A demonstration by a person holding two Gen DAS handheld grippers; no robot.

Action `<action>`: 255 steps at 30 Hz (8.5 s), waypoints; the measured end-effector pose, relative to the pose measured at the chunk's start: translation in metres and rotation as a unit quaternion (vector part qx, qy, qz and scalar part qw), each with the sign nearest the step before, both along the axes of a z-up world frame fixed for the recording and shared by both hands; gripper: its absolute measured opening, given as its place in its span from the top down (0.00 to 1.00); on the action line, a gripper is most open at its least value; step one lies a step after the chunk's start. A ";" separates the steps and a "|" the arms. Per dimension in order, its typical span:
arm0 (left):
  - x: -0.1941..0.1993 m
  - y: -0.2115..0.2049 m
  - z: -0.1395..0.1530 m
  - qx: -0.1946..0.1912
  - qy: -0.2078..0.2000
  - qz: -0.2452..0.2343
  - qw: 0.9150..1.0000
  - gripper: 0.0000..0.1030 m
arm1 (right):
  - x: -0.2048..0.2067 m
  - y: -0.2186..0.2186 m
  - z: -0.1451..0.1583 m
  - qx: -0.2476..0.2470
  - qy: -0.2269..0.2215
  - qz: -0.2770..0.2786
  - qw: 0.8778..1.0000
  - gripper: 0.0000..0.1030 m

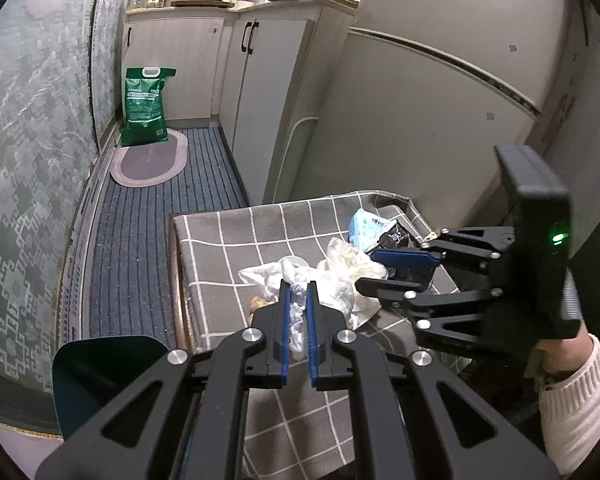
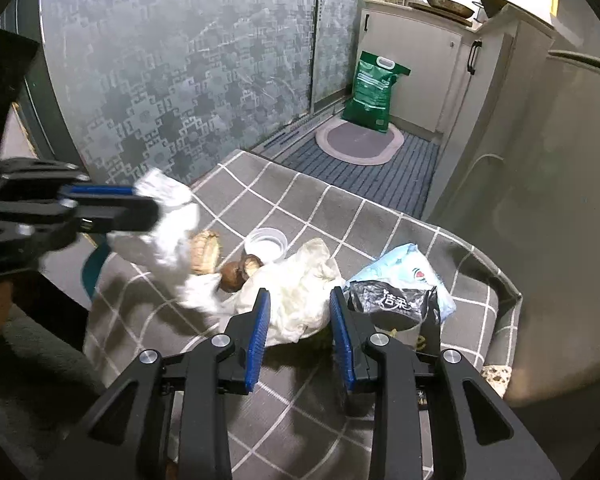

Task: Collect trash
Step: 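Lift tissues with the left gripper while the right gripper carries tissues to the teal bin, then open both grippers over the teal bin to drop the tissues, then move the left gripper to the ginger root and close on it, then grasp the black tissue bag with the right gripper while the left holds ginger, then carry ginger and black bag to the teal bin with both grippers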

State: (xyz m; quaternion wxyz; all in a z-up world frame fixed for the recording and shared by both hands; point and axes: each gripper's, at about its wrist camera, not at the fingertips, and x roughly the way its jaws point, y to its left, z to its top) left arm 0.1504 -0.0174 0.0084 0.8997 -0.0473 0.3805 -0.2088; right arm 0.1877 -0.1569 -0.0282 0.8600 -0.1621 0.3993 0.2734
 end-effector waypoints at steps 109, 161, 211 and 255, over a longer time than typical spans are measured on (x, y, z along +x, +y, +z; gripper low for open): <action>-0.116 0.194 0.028 0.057 -0.083 0.191 0.976 0.77 | -0.035 0.253 -0.050 -0.018 0.097 0.112 0.989 0.68; -0.032 0.024 -0.017 0.078 -0.028 0.040 0.996 0.52 | -0.034 0.003 0.050 0.132 -0.035 -0.028 0.990 0.56; 0.010 -0.004 -0.043 0.053 0.009 0.046 0.997 0.65 | -0.030 -0.070 -0.020 0.062 -0.068 -0.067 0.993 0.26; -0.023 0.048 -0.004 0.028 -0.048 0.077 0.995 0.65 | -0.016 -0.032 0.016 0.150 -0.056 -0.066 0.985 0.51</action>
